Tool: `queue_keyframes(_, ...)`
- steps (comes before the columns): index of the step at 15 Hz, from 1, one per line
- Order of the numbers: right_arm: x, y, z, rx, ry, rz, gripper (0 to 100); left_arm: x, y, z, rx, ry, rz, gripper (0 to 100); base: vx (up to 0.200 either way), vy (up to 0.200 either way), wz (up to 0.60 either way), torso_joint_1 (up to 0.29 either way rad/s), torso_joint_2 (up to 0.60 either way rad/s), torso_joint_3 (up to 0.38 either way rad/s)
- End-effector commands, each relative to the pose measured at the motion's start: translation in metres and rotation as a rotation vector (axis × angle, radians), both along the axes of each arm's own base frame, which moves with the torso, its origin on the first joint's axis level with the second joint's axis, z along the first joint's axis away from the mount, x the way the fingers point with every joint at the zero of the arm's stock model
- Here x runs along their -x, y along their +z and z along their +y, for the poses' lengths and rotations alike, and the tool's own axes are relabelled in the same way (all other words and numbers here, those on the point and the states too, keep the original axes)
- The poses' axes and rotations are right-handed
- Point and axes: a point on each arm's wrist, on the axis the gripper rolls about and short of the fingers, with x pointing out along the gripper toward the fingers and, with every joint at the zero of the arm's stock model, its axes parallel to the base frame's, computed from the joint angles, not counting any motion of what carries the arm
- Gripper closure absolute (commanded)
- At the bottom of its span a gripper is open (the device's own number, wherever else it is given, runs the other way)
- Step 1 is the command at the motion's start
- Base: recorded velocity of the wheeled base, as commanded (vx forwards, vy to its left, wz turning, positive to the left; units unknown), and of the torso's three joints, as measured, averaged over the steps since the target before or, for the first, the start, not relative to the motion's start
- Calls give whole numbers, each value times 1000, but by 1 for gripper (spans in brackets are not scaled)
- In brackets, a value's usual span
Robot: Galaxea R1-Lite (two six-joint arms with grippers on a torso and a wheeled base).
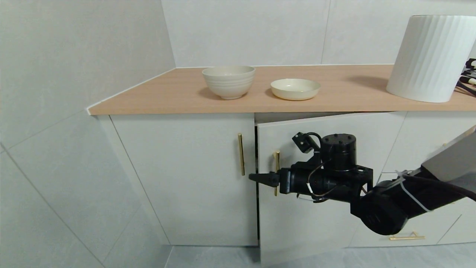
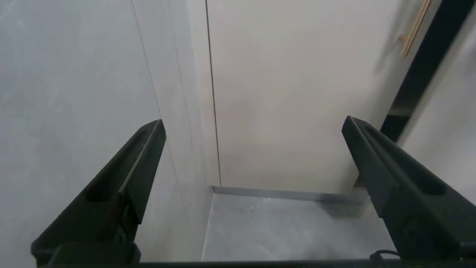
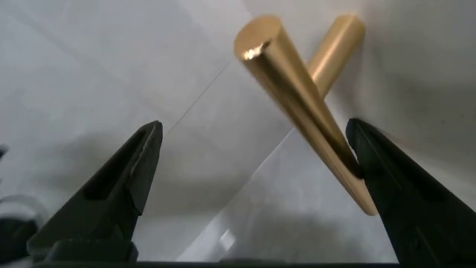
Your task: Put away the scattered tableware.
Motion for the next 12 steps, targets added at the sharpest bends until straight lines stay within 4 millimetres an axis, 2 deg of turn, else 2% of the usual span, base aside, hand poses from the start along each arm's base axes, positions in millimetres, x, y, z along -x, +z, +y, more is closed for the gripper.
queue_keyframes(1, 24, 18, -12, -24, 43, -19, 0, 0, 0, 0, 0, 1, 0, 0, 0, 0, 0, 0, 0, 0)
queue_keyframes(8, 83, 12, -44, -28, 182, 13, 0, 0, 0, 0, -7, 1, 0, 0, 0, 0, 0, 0, 0, 0)
queue_keyframes(12, 94, 8, -49, -23, 193, 16, 0, 0, 0, 0, -3, 2, 0, 0, 0, 0, 0, 0, 0, 0)
